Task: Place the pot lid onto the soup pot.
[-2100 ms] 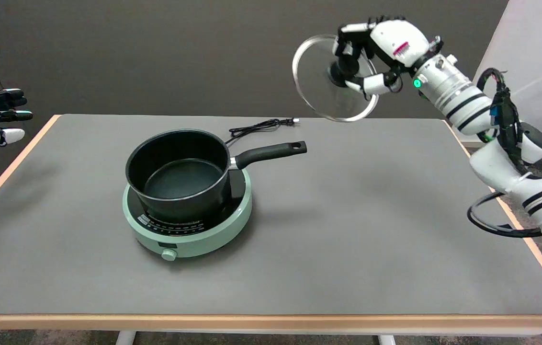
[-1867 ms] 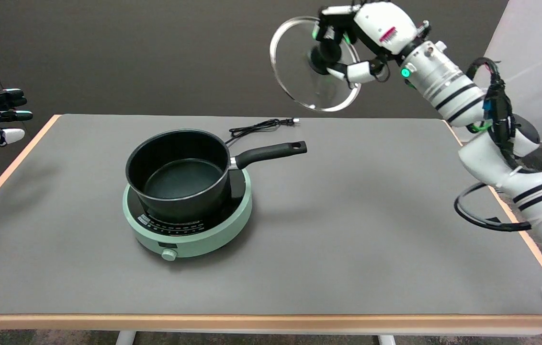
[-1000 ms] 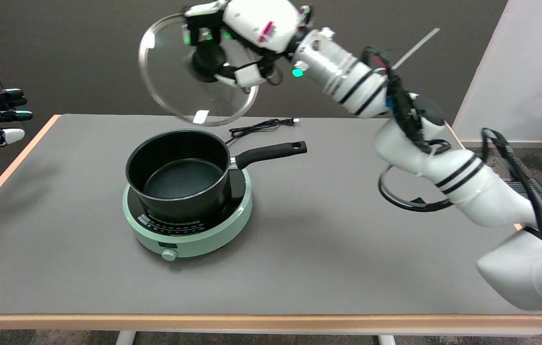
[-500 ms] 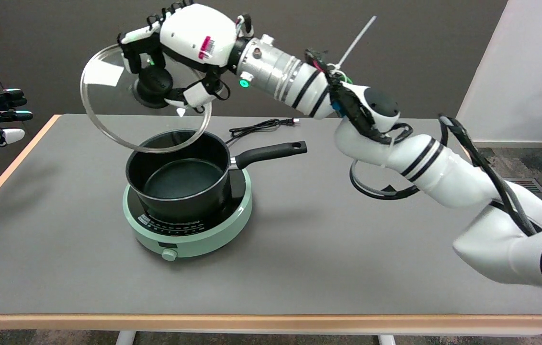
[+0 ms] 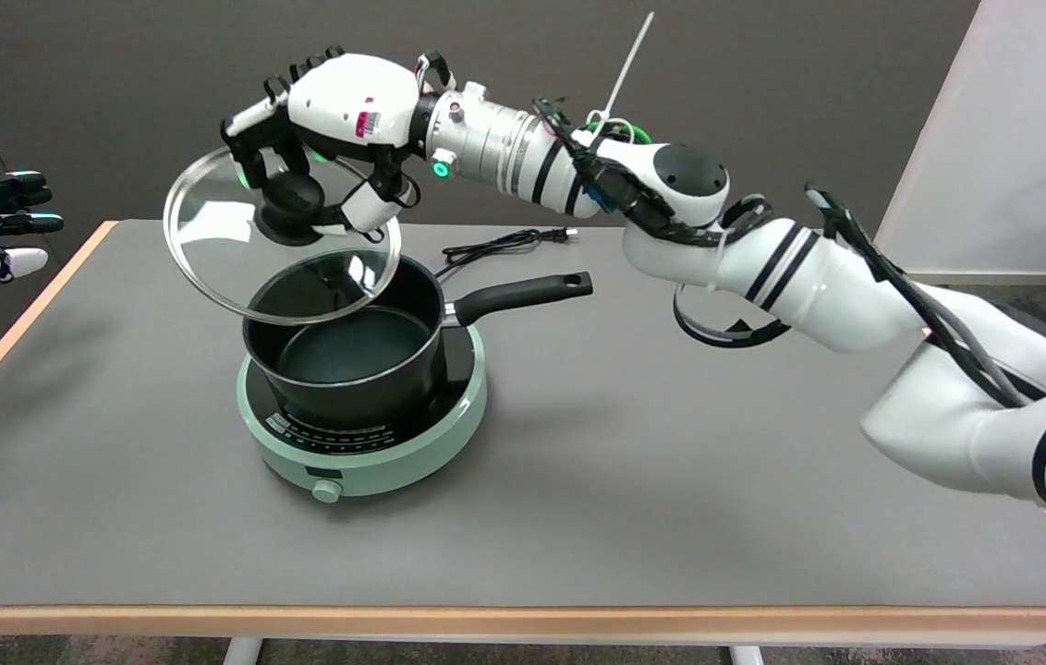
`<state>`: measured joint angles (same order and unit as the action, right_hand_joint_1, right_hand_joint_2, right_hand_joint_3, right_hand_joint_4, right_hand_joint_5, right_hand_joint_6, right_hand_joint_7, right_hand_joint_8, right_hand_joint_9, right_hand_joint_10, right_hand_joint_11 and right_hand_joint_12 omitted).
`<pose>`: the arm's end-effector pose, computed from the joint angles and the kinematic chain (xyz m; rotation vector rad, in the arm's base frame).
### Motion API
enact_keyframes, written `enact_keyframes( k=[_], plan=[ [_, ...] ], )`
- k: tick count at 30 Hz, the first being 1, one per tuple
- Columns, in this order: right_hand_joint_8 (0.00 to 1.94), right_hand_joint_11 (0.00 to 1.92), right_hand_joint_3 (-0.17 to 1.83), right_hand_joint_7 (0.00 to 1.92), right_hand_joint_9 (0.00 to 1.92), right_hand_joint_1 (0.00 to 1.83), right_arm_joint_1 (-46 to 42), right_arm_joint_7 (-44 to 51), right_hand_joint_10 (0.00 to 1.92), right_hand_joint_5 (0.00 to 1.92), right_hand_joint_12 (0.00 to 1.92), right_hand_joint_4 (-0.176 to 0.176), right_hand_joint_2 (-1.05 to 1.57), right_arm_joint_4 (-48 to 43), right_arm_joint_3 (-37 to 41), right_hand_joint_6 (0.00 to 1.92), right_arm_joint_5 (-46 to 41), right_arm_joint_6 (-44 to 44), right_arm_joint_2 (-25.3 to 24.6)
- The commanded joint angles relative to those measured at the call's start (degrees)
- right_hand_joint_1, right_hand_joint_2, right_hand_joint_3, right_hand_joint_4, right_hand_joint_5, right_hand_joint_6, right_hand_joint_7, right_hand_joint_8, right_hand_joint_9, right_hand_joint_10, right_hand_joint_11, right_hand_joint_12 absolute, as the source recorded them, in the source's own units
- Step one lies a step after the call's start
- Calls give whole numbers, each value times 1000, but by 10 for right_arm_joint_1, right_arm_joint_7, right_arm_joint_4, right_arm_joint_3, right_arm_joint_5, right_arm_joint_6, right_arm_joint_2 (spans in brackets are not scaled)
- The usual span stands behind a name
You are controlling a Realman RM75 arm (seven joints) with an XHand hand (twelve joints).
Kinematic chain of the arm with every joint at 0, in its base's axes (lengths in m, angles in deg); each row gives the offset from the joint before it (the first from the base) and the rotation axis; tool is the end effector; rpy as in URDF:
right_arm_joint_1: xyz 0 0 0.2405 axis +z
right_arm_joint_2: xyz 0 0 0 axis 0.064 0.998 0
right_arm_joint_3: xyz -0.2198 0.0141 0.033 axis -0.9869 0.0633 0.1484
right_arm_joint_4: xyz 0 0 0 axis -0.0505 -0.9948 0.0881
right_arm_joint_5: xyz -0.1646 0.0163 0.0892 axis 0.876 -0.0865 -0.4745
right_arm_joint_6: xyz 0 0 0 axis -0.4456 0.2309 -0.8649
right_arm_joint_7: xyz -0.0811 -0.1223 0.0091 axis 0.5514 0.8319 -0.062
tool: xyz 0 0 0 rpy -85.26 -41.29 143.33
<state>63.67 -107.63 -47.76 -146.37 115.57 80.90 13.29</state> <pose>-0.0450 -0.4285 0.1132 2.4284 0.1237 0.1672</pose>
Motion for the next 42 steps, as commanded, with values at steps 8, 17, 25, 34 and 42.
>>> enact_keyframes(
  k=[8, 17, 25, 34, 42],
  plan=[
    [1325, 643, 679, 906, 763, 1361, 81, -62, 1762, 627, 1196, 176, 821, 83, -73, 1246, 69, 49, 1],
    [1328, 638, 688, 906, 764, 1361, 87, -55, 1763, 628, 1203, 176, 817, 64, -66, 1247, 63, 58, 12],
    [1324, 639, 690, 909, 771, 1361, 89, -62, 1755, 631, 1203, 176, 814, 25, -73, 1245, 75, 53, 26],
    [1321, 650, 693, 912, 781, 1362, 89, -62, 1750, 636, 1183, 176, 811, 13, -72, 1243, 80, 63, 33],
    [1320, 654, 693, 913, 780, 1362, 118, -107, 1759, 635, 1184, 176, 810, 73, -44, 1241, 106, 198, 14]
  ],
)
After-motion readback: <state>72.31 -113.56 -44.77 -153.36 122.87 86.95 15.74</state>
